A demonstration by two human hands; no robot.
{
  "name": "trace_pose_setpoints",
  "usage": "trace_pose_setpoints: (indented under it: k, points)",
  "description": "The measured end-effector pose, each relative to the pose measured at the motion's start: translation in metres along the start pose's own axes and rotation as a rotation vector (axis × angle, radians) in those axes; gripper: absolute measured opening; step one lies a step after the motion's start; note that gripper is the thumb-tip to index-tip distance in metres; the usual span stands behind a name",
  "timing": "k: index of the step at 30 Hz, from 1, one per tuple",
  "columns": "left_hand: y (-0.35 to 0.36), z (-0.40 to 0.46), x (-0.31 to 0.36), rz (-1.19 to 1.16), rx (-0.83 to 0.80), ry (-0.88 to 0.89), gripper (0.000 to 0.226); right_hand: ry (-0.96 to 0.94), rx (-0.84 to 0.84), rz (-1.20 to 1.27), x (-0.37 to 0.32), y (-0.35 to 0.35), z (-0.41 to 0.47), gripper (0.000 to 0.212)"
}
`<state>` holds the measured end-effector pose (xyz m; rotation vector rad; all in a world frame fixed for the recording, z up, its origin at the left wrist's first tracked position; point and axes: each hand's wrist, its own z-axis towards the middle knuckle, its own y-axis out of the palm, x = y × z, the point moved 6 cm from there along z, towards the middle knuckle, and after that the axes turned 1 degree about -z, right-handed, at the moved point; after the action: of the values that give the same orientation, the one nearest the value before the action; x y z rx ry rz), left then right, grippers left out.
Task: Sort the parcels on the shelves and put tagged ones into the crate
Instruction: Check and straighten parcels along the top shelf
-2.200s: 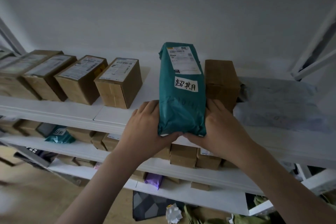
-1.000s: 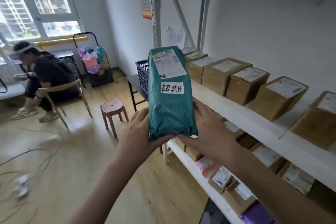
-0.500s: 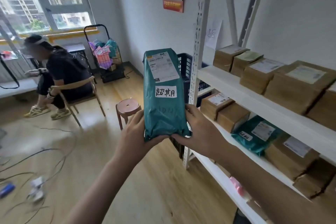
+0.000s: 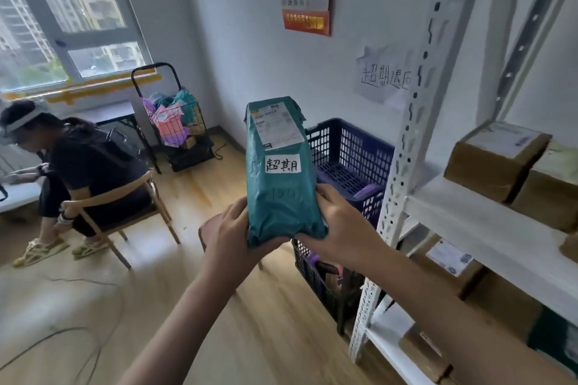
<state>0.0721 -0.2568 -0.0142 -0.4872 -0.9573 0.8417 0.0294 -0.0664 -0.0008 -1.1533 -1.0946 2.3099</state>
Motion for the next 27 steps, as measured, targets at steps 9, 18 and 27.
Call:
trace_pose_setpoints:
  k: [9,18,27]
  points:
    - [0.087,0.162,-0.112,-0.081,-0.211,0.102,0.066,0.235,0.045,-0.054,0.107,0.048,0.136,0.073]
    - [0.212,0.340,-0.184,-0.155,-0.569,0.292,0.077,0.605,0.215,-0.092,0.216,0.066,0.233,0.078]
    - [0.328,0.423,-0.197,-0.150,-0.917,0.522,0.095,0.873,0.288,-0.131,0.312,0.086,0.262,0.082]
